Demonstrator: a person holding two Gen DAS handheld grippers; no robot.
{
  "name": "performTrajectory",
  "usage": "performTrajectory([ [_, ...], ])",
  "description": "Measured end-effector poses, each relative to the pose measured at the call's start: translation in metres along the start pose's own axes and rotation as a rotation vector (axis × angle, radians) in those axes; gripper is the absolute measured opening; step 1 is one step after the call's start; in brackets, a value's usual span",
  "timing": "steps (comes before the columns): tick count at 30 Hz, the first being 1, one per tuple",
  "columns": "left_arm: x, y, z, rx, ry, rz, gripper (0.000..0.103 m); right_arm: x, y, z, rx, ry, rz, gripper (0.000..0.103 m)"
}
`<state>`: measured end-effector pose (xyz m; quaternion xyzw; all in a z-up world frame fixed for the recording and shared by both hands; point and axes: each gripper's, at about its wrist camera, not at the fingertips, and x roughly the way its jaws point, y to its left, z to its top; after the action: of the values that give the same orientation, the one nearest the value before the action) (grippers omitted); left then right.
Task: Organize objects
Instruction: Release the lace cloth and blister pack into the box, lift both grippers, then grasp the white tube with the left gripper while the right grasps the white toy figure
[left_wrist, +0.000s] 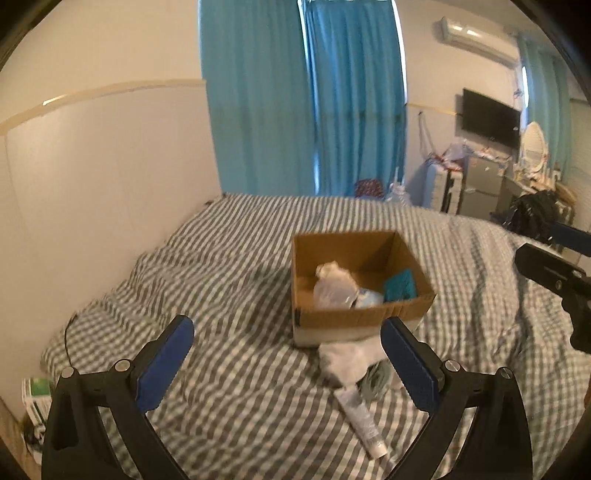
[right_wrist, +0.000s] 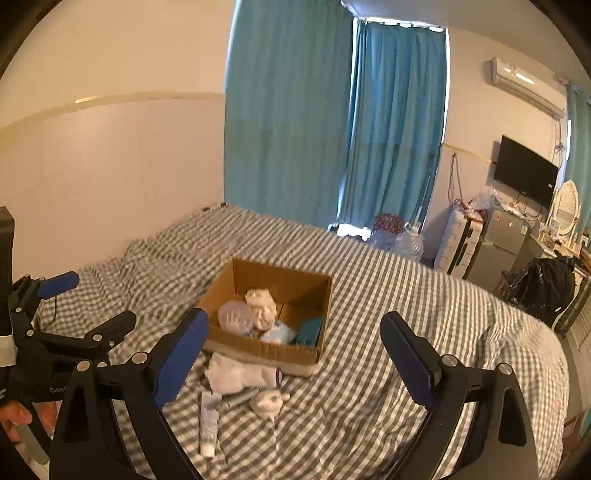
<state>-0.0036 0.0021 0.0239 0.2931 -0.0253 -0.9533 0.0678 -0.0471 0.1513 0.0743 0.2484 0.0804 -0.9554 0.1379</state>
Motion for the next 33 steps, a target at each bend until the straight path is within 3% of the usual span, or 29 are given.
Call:
performTrajectory([
  [5, 0.014, -0.013, -0.037, -0.031, -0.009, 0.047, 0.103, 0.041, -0.008, -0.036, 0.002, 0.069, 0.025, 0.094],
  [14, 0.075, -0.042, -0.099, -0.033, 0.166, 0.058, 0.102, 0.116, -0.015, -0.112, 0.002, 0.202, 0.045, 0.094],
  [18, 0.092, -0.053, -0.118, -0.04, 0.221, 0.035, 0.095, 0.139, -0.025, -0.134, 0.058, 0.286, 0.054, 0.094],
  [23, 0.121, -0.072, -0.13, 0.041, 0.323, -0.049, 0.09, 0.151, -0.024, -0.139, 0.078, 0.319, 0.068, 0.094],
  [25, 0.124, -0.075, -0.13, 0.064, 0.317, -0.066, 0.086, 0.157, -0.02, -0.141, 0.069, 0.336, 0.074, 0.094],
  [28, 0.121, -0.068, -0.126, 0.037, 0.308, -0.109, 0.065, 0.169, -0.01, -0.147, 0.047, 0.361, 0.084, 0.094],
  [30, 0.119, -0.065, -0.125, 0.038, 0.3, -0.151, 0.037, 0.173, -0.005, -0.148, 0.047, 0.364, 0.108, 0.094],
  [33, 0.111, -0.062, -0.124, 0.071, 0.287, -0.156, 0.029, 0.182, 0.006, -0.146, 0.027, 0.354, 0.114, 0.094],
])
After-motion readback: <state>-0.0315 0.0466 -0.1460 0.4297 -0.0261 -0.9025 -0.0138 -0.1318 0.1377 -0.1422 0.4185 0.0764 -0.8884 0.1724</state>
